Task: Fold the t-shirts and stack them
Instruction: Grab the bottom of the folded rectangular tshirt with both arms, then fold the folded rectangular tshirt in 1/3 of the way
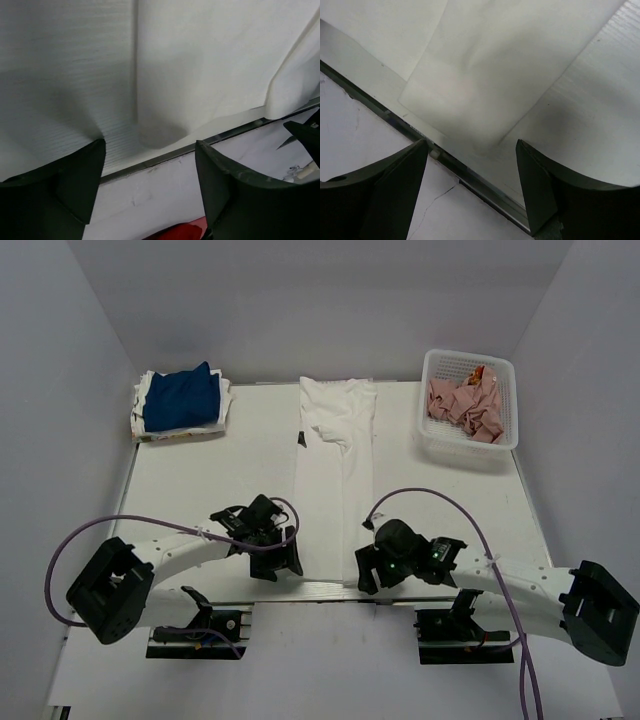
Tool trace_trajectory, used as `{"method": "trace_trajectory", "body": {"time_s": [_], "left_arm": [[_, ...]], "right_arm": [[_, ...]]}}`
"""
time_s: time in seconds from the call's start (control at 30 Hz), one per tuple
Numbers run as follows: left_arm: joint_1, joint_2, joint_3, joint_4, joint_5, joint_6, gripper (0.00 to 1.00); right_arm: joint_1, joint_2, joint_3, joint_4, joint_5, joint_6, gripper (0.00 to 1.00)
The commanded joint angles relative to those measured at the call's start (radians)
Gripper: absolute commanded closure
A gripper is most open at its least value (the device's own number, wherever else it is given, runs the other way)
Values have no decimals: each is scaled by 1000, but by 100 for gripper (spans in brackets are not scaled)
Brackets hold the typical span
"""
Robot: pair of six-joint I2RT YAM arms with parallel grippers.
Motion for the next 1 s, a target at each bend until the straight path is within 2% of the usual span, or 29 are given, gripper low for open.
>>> {"method": "trace_trajectory", "body": {"time_s": [0.0,0.1,0.13,0.2,0.23,0.27,0.33,0.37,0.4,0.53,0.63,0.77,0.97], "left_arm": [[-32,29,-16,46,7,-32,20],[-32,93,5,69,-8,-23,33],[-41,106,5,83,-8,-23,47],[-42,138,5,92,-8,-23,58],[-42,147,17,92,-8,-23,67],[-42,147,30,92,4,-13,83],[-42,147,30,92,15,-13,100],[-51,147,39,92,25,-13,100],[-51,134,48,92,25,-13,100],[-51,92,109,52,-13,20,100],[-32,92,183,41,-33,45,100],[-8,184,359,34,-96,88,100],[75,319,583,0,-212,118,100]], "right_arm": [[6,19,-30,63,-12,31,25],[5,28,-40,92,-7,41,38],[5,30,-40,95,3,46,46],[5,33,-40,107,11,49,56],[3,34,-38,107,14,52,65],[2,37,-37,103,14,54,69],[3,34,-27,90,42,55,82],[3,27,-17,86,43,55,97],[3,21,-17,86,46,57,100],[-1,-22,11,92,102,60,100],[-9,-1,93,83,152,47,100],[-58,106,224,40,317,55,100],[-164,252,382,40,392,61,100]]}}
